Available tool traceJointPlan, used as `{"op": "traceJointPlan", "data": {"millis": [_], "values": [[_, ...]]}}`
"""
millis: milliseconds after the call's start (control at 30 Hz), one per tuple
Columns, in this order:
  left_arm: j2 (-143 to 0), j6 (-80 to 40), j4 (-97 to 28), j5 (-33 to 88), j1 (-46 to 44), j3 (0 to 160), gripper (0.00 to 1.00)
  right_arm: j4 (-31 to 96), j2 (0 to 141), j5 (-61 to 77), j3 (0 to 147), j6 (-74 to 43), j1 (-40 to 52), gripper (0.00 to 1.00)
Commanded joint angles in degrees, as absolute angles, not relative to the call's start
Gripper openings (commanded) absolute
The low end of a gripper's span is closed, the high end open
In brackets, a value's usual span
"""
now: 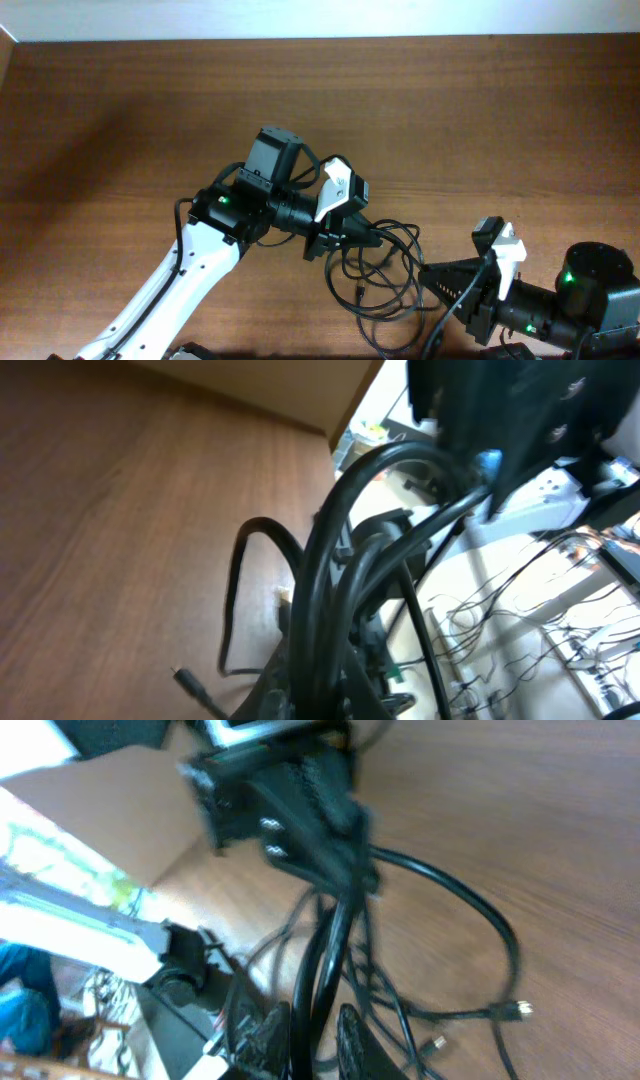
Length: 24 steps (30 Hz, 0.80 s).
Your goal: Untangle cables
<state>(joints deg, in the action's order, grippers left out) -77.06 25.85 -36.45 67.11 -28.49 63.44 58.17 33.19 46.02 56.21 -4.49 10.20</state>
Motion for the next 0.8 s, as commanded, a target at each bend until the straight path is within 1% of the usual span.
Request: {"op": "traceJointPlan", "data": {"millis": [0, 33, 67, 133, 167, 200, 267, 300, 433, 500, 600, 667, 767], "values": [[-76.6, 18.9, -34.4, 71.4, -28.7, 65.2, 0.0, 58.3, 32.8, 38.1, 56.6, -8.1, 10.1, 0.26], [-76.3, 18.6, -33.9, 71.4, -28.7, 65.6, 0.0, 58.3, 32.8, 37.6, 56.6, -8.0, 10.1, 0.28], [-75.8, 18.6, -33.9, 71.3, -28.7, 66.3, 0.0, 58.3, 32.8, 37.6, 56.6, -8.0, 10.1, 0.34], [-74.0, 14.2, -33.8, 65.3, -27.7, 67.7, 0.0, 58.3, 32.8, 36.1, 56.6, -8.2, 10.1, 0.63], [-73.3, 10.2, -33.8, 60.2, -27.3, 67.8, 0.0, 58.3, 32.8, 34.6, 56.6, -10.2, 10.1, 0.68], [-72.4, 6.4, -33.9, 54.3, -26.8, 67.8, 0.0, 58.3, 32.8, 33.8, 56.6, -11.3, 10.1, 0.71], [-70.1, -3.2, -34.5, 40.6, -26.3, 67.8, 0.0, 58.2, 32.8, 32.3, 56.6, -14.4, 10.1, 0.8], [-68.8, -5.0, -34.7, 36.5, -26.3, 67.8, 0.0, 58.1, 32.8, 32.3, 56.6, -15.6, 10.1, 0.83], [-66.8, -7.5, -34.7, 35.3, -26.9, 67.8, 0.0, 56.3, 33.0, 32.5, 56.6, -17.1, 10.1, 0.89], [-66.8, -8.3, -34.2, 35.3, -29.3, 67.8, 0.0, 54.7, 33.1, 32.5, 56.6, -18.3, 10.1, 0.91], [-66.8, -8.3, -29.7, 35.3, -35.1, 67.8, 0.0, 54.0, 35.0, 31.3, 56.5, -18.3, 10.1, 0.91], [-66.8, -8.3, -26.2, 35.3, -37.7, 67.8, 0.0, 55.1, 37.3, 27.6, 56.5, -18.3, 10.1, 0.91], [-66.0, -8.3, -24.8, 34.2, -37.7, 67.8, 0.0, 57.9, 41.3, 24.0, 56.5, -18.3, 10.1, 0.91]]}}
